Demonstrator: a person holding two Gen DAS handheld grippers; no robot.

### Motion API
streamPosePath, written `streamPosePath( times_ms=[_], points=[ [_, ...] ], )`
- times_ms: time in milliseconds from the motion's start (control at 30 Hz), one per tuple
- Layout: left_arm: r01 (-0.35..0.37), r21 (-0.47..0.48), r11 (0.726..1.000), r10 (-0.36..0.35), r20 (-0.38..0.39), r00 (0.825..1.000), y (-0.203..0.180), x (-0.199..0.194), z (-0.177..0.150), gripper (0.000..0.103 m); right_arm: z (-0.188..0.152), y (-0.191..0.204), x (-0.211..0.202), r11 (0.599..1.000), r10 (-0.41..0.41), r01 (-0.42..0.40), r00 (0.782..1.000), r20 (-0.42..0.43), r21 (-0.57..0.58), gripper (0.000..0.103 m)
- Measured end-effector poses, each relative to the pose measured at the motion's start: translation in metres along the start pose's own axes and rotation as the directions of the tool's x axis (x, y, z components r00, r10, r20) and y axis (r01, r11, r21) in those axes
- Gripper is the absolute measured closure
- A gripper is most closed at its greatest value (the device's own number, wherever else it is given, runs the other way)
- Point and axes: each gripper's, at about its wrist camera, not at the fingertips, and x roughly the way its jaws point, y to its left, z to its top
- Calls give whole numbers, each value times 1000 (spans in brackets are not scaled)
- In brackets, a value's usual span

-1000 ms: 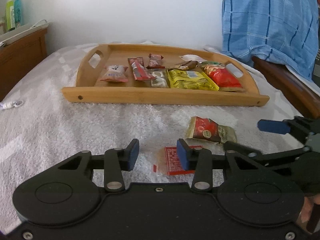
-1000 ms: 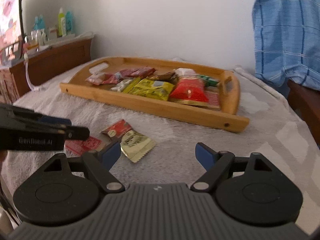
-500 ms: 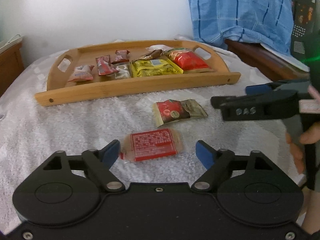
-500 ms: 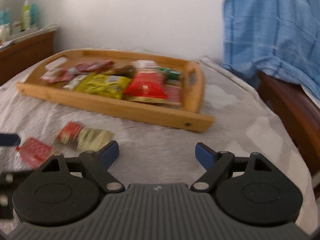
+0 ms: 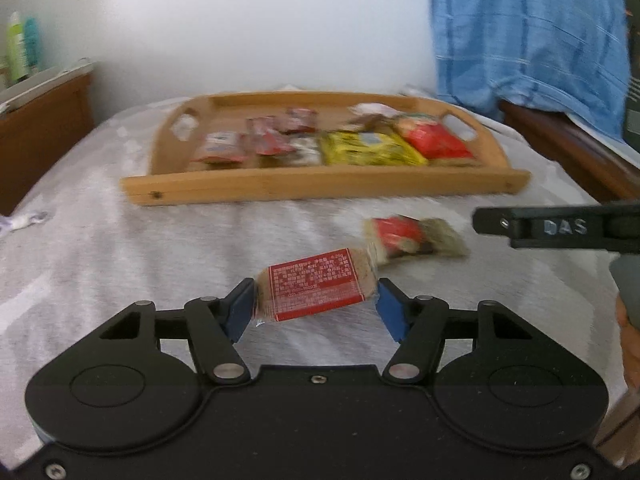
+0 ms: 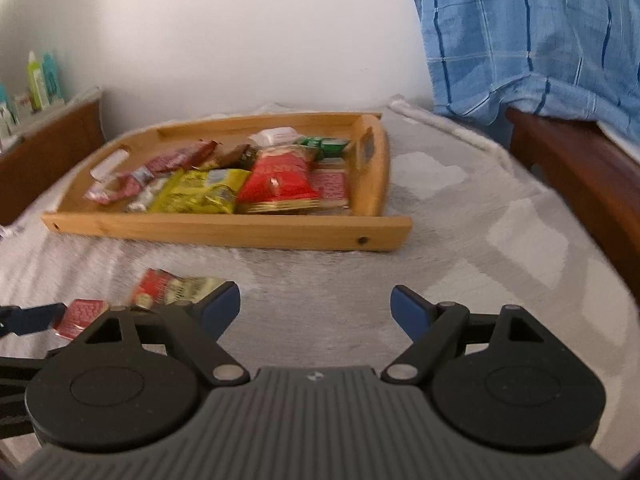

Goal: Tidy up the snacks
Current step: 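Grasp the red-and-cream packet with the right gripper while the left holds the pastry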

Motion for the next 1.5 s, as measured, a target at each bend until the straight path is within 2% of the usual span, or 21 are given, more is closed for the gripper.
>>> streamPosePath(
  times_ms=[167, 267, 333, 600, 767, 800, 933, 1033, 1367, 1467, 1500],
  points=[
    [-76, -37, 996, 76, 8, 997, 25, 2, 7, 41, -1, 19, 4, 996, 65, -64, 998, -3, 55, 11],
    [-102, -54, 993, 103, 14, 995, 37, 5, 11, 40, -4, 33, 4, 994, 77, -78, 997, 17, 75, 5],
    [-116, -52, 992, 117, 15, 993, 43, 6, 14, 40, -7, 43, 4, 995, 68, -71, 997, 42, 71, 0],
    [-132, -28, 991, 132, 13, 991, 51, 11, 14, 40, -18, 79, 13, 1000, 4, -3, 997, 79, -4, 0],
    [-130, -24, 991, 130, 10, 991, 51, 12, 13, 41, -19, 85, 21, 999, -35, 37, 996, 80, -20, 0],
    [-126, -25, 992, 126, 10, 992, 51, 12, 13, 41, -19, 86, 22, 999, -37, 39, 996, 80, -24, 1],
    [-124, -12, 992, 124, 16, 992, 48, 13, 13, 40, -18, 90, 23, 996, -57, 63, 994, 92, -58, 16],
    [-121, -10, 993, 121, 18, 992, 47, 12, 13, 40, -19, 92, 22, 995, -60, 67, 993, 97, -70, 20],
    [-114, -3, 993, 114, 17, 993, 43, 14, 12, 40, -31, 95, 19, 993, -85, 95, 986, 143, -69, 17],
    [-111, -6, 994, 112, 13, 994, 43, 15, 12, 40, -31, 97, 19, 992, -84, 97, 985, 147, -79, 21],
    [-111, -6, 994, 112, 14, 994, 43, 15, 11, 40, -31, 97, 19, 992, -82, 95, 986, 148, -81, 26]
  ],
)
